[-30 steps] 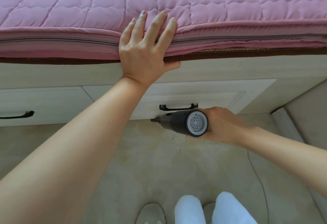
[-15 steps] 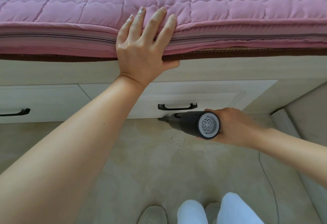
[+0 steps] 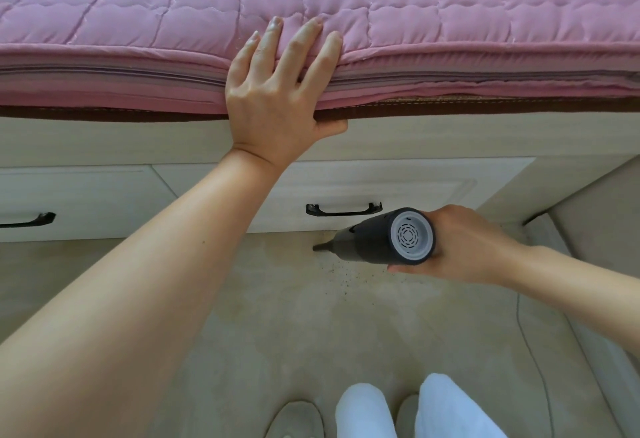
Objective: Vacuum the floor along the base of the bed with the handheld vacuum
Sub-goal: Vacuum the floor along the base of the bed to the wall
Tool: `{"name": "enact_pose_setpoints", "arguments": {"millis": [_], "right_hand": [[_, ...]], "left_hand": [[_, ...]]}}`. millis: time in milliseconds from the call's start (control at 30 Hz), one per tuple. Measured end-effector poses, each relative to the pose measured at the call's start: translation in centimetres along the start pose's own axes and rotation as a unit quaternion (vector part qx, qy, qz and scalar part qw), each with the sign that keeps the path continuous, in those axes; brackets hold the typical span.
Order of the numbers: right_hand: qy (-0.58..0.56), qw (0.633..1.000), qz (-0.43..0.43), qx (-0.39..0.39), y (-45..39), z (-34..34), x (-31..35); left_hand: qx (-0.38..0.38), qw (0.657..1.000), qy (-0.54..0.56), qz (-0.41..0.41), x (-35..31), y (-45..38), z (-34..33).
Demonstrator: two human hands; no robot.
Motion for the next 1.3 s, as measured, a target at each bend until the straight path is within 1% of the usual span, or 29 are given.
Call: {"name": "enact_pose_setpoints", "arguments": {"millis": [100, 467, 733, 967, 1200, 1300], "right_hand": [[-0.002, 1.000, 0.000, -0.012, -0.3, 0.0, 0.2], [-0.014, 0.999, 0.011, 0.029, 1.2, 0.2, 0.2], [-0.037, 0.997, 0.063, 0.037, 2.0, 0.5, 0.8], [-0.069, 0.996, 0.053, 0.007, 2.1, 0.3, 0.7], [-0.061, 0.996, 0.050, 0.034, 2.7, 0.0, 0.3], [-0.050, 0.997, 0.045, 0.030, 3.1, 0.4, 0.1]], "left_hand": [[0.000, 1.000, -0.004, 0.001, 0.0, 0.0, 0.0], [0.015, 1.000, 0.001, 0.003, 0.1, -0.1, -0.1], [0.014, 1.000, -0.003, -0.003, 0.0, 0.0, -0.1], [0.019, 1.000, -0.010, -0.010, 0.0, 0.1, -0.4], [0.022, 1.000, -0.010, -0.009, 0.0, 0.0, -0.3], [0.020, 1.000, -0.008, -0.009, 0.0, 0.0, -0.2]]}}
Point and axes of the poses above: each hand's wrist, its own y-axis away from the middle knuckle, its own z-axis out of the back of the hand, x = y × z, the point moved 8 cm from there along -y, towards the middle knuckle, and after that the axes turned 9 degrees about x, right-handed, at the moved point
